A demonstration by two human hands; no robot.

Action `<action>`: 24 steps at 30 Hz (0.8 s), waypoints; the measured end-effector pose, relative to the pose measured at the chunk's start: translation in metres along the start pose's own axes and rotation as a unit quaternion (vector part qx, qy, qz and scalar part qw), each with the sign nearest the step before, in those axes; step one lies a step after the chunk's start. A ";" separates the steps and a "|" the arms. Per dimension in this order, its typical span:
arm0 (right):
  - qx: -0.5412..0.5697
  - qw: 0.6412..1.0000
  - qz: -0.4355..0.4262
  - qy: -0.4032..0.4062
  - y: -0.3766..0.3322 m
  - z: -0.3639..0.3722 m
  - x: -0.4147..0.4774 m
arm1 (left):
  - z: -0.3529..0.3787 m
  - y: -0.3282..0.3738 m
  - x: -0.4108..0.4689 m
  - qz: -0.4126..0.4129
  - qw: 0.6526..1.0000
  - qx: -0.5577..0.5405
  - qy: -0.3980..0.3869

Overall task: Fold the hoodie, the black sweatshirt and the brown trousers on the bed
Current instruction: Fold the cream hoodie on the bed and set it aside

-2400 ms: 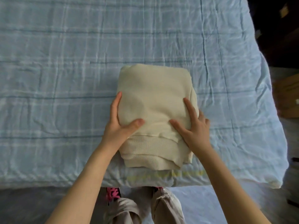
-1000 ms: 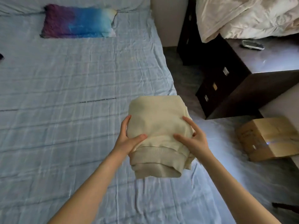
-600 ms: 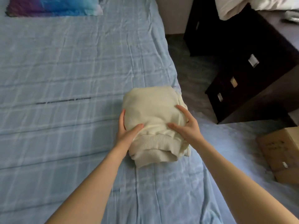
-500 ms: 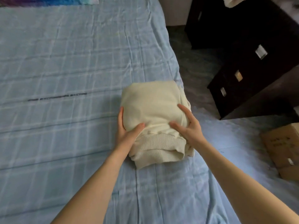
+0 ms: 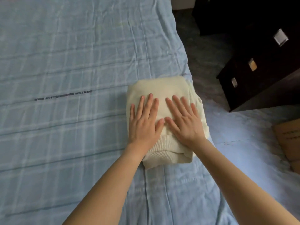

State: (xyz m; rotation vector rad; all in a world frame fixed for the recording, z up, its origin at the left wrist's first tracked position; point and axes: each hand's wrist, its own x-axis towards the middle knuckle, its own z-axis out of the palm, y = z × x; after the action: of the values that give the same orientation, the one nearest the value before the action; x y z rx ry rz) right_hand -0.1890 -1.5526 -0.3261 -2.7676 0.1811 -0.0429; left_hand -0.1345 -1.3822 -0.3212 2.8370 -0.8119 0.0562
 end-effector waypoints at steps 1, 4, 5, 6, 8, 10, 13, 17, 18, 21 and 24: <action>0.010 1.000 -0.006 0.021 0.006 0.010 0.000 | 0.011 -0.003 0.001 0.004 1.000 0.011 0.016; 0.012 0.998 -0.021 0.059 0.010 0.032 0.005 | 0.031 -0.012 0.003 0.013 0.999 0.014 0.038; 0.007 0.998 -0.018 0.058 0.011 0.034 0.005 | 0.032 -0.011 0.004 0.016 0.999 0.020 0.034; 0.005 0.999 -0.013 0.045 0.011 0.031 0.005 | 0.029 -0.009 0.005 0.018 0.999 0.032 0.021; 0.018 1.000 -0.003 -0.014 0.008 0.017 0.006 | 0.015 -0.004 0.004 0.005 0.998 0.049 -0.027; 0.013 0.995 0.006 -0.096 0.002 -0.008 0.012 | -0.007 0.000 0.009 -0.010 0.995 0.038 -0.088; 0.019 0.993 0.003 -0.114 -0.020 -0.062 0.012 | -0.053 0.007 0.017 -0.033 0.989 -0.022 -0.140; 0.053 0.999 -0.010 -0.008 -0.072 -0.147 -0.036 | -0.148 0.029 -0.018 -0.035 0.992 -0.100 -0.062; 0.054 0.998 -0.012 0.006 -0.086 -0.169 -0.055 | -0.175 0.036 -0.037 -0.032 0.993 -0.105 -0.046; 0.064 0.997 -0.020 0.042 -0.129 -0.228 -0.123 | -0.257 0.057 -0.108 -0.009 0.994 -0.104 0.016; 0.091 0.993 -0.019 0.076 -0.171 -0.278 -0.199 | -0.327 0.076 -0.189 0.010 0.992 -0.112 0.065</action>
State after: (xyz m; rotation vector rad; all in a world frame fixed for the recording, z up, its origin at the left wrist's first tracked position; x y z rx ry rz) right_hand -0.3805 -1.4676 -0.0060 -2.5864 0.1556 -0.2670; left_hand -0.3303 -1.2841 -0.0037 2.5845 -0.7679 0.1420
